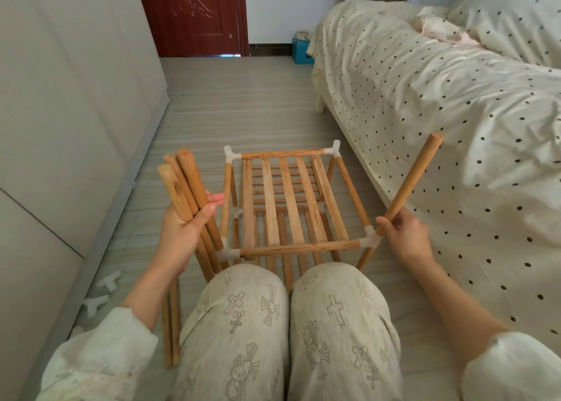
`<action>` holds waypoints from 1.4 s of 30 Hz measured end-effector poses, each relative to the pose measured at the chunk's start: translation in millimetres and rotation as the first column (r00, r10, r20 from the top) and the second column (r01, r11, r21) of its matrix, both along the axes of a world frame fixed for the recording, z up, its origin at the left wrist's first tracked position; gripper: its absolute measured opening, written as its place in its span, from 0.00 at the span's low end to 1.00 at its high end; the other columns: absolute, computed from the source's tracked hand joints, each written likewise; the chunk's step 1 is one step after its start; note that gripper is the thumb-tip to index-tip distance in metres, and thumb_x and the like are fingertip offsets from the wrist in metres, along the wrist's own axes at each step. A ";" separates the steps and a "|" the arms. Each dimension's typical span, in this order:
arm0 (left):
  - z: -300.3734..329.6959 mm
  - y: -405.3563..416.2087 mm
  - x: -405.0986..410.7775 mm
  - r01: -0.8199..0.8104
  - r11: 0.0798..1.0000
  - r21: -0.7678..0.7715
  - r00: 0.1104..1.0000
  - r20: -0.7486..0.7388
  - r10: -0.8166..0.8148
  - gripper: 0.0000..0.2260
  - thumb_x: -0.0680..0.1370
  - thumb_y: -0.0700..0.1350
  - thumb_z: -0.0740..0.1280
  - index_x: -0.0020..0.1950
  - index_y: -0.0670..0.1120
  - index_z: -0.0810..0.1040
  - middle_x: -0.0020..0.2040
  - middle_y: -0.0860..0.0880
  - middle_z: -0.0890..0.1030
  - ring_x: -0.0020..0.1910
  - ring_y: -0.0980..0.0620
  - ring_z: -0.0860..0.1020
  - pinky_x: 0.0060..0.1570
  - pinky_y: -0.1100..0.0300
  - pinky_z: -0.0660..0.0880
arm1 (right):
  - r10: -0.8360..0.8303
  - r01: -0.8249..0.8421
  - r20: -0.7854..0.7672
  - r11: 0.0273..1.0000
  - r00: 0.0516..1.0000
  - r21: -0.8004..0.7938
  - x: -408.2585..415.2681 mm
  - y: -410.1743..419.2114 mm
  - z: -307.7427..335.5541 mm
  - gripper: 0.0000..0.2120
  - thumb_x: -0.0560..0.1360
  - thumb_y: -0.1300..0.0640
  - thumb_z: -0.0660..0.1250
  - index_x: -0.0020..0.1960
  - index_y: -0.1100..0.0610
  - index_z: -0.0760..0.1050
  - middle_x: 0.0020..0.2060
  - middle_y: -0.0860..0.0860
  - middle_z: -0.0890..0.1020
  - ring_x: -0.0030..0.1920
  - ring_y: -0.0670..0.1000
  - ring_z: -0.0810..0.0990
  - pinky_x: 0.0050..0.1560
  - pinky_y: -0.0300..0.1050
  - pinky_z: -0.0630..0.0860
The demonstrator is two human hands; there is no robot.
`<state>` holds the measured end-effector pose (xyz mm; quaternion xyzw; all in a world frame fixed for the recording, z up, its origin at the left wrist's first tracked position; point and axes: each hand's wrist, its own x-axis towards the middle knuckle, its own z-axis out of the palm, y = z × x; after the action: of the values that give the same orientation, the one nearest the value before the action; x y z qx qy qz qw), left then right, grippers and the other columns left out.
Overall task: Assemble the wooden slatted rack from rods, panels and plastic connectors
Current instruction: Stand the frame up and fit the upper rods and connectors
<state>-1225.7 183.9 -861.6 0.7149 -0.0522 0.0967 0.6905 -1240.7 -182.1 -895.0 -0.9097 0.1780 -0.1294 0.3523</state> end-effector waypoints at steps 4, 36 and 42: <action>-4.5 -2.0 -9.1 0.060 0.996 0.066 0.989 -0.142 -0.050 0.12 0.76 0.36 0.66 0.51 0.52 0.81 0.53 0.53 0.83 0.56 0.58 0.79 0.63 0.52 0.72 | -0.050 0.051 -0.057 0.999 0.997 0.012 6.7 0.5 1.4 0.09 0.79 0.54 0.62 0.52 0.60 0.73 0.42 0.54 0.80 0.46 0.55 0.78 0.48 0.51 0.76; -81.3 -35.9 94.1 0.299 0.209 0.931 0.895 -0.197 -0.401 0.19 0.73 0.32 0.59 0.60 0.48 0.76 0.64 0.47 0.74 0.67 0.48 0.69 0.70 0.51 0.60 | 0.662 -0.642 -0.196 0.540 0.723 -0.544 52.8 31.5 -75.3 0.21 0.79 0.44 0.50 0.53 0.50 0.79 0.57 0.51 0.81 0.64 0.55 0.75 0.64 0.67 0.55; -71.1 -89.0 86.6 0.420 0.341 0.841 0.880 -0.286 -0.378 0.16 0.74 0.34 0.59 0.58 0.47 0.77 0.54 0.48 0.80 0.57 0.48 0.77 0.54 0.58 0.72 | 0.486 -0.577 -0.315 0.640 0.815 -0.507 69.8 -14.9 -61.0 0.35 0.78 0.37 0.37 0.59 0.50 0.79 0.63 0.55 0.77 0.65 0.60 0.74 0.65 0.57 0.65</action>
<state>-1139.2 95.0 -932.7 0.9333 -0.2533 -0.1306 0.2185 -1171.0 -197.0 -956.0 -0.9906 -0.1203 0.0010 0.0650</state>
